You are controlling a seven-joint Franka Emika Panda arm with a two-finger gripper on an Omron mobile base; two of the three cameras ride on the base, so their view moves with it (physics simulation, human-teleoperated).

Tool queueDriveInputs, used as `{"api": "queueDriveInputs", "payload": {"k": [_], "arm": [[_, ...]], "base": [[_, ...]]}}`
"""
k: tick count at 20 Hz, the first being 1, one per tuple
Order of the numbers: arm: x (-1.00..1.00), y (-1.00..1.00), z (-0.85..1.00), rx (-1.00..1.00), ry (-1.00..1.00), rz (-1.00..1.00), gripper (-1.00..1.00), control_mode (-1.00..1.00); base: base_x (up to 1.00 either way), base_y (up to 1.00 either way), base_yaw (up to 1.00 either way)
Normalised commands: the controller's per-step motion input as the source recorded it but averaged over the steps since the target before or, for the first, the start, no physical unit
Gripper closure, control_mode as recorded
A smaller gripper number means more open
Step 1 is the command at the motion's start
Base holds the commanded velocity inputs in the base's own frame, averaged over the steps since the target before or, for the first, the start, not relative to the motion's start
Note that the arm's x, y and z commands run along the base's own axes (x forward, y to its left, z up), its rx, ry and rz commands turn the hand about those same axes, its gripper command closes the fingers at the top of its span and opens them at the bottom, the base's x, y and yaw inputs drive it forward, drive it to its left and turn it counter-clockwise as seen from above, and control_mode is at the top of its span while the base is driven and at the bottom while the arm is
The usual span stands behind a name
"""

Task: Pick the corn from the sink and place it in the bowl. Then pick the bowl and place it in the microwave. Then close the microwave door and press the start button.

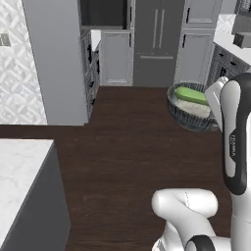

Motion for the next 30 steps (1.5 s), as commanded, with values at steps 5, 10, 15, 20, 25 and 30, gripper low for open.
{"api": "queueDriveInputs", "payload": {"k": [5,10,15,20,25,30], "arm": [[0.00,0.00,0.00,0.00,0.00,0.00,1.00,1.00],[0.00,0.00,0.00,0.00,0.00,0.00,1.00,1.00],[0.00,0.00,0.00,0.00,0.00,0.00,1.00,1.00],[0.00,0.00,0.00,0.00,0.00,0.00,1.00,1.00],[0.00,0.00,0.00,0.00,0.00,0.00,1.00,1.00],[0.00,0.00,0.00,0.00,0.00,0.00,1.00,1.00]], "base": [[1.00,-0.67,-0.06],[1.00,-0.70,-0.01],[1.00,-0.60,0.00],[1.00,-0.70,0.04],[1.00,-0.78,0.19],[1.00,-0.91,0.31]]}}
